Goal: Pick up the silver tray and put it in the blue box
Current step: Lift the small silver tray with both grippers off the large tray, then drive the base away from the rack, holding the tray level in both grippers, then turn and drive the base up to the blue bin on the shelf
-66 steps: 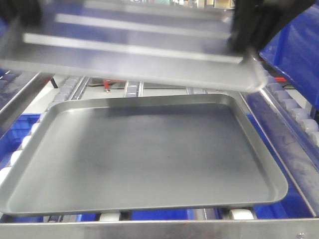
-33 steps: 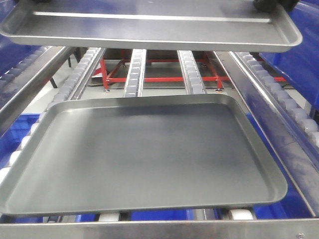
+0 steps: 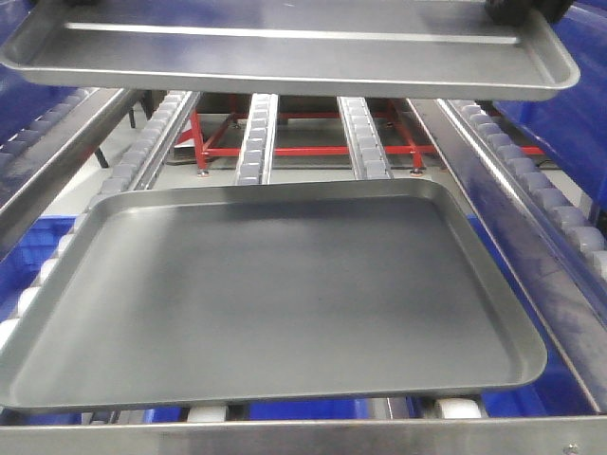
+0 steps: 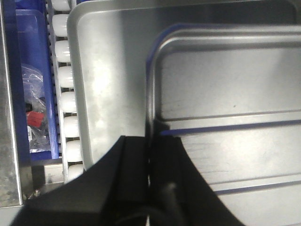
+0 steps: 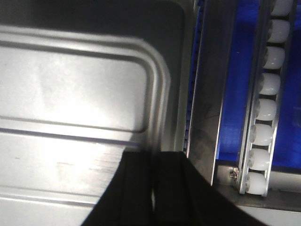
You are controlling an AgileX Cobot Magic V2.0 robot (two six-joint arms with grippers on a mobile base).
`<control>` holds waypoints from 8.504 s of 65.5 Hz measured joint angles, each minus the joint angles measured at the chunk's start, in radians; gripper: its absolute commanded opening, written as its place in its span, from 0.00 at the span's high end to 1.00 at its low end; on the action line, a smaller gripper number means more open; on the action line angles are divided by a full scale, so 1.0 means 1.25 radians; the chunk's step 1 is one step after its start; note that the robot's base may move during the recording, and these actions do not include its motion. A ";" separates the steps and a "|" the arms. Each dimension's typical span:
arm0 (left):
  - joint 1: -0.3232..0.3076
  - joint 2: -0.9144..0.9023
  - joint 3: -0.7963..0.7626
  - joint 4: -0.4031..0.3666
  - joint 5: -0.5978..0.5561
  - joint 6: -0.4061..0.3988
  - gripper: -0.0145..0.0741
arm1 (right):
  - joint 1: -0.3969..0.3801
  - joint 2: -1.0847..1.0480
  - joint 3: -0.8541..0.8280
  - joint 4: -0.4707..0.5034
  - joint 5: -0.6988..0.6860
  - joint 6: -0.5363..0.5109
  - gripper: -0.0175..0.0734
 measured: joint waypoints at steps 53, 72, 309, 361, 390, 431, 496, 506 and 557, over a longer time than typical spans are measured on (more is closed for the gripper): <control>0.000 0.000 0.000 -0.001 0.000 0.000 0.95 | 0.000 0.000 0.000 0.000 0.001 0.000 0.74; 0.000 0.009 -0.001 -0.001 0.001 0.000 0.95 | 0.000 0.000 0.000 0.000 0.001 0.000 0.74; -0.001 0.016 -0.001 -0.002 -0.002 -0.003 0.95 | 0.000 0.000 0.000 -0.002 0.009 0.000 0.74; -0.001 0.016 -0.001 -0.002 -0.002 -0.003 0.95 | 0.000 0.000 0.000 -0.002 0.009 0.000 0.74; -0.001 0.016 -0.001 -0.002 -0.002 -0.004 0.95 | 0.000 0.000 0.000 -0.002 0.009 0.000 0.74; -0.001 0.018 -0.001 -0.007 -0.002 -0.005 0.95 | 0.000 0.000 0.000 -0.004 0.010 0.000 0.74; -0.001 0.025 -0.001 -0.009 -0.003 -0.005 0.95 | 0.000 0.000 0.000 -0.006 0.015 0.000 0.74; -0.001 0.025 -0.001 -0.009 -0.003 -0.005 0.95 | 0.000 0.000 0.000 -0.006 0.015 0.000 0.74; -0.001 0.025 -0.001 -0.009 -0.003 -0.005 0.95 | 0.000 0.000 0.000 -0.007 0.015 0.000 0.74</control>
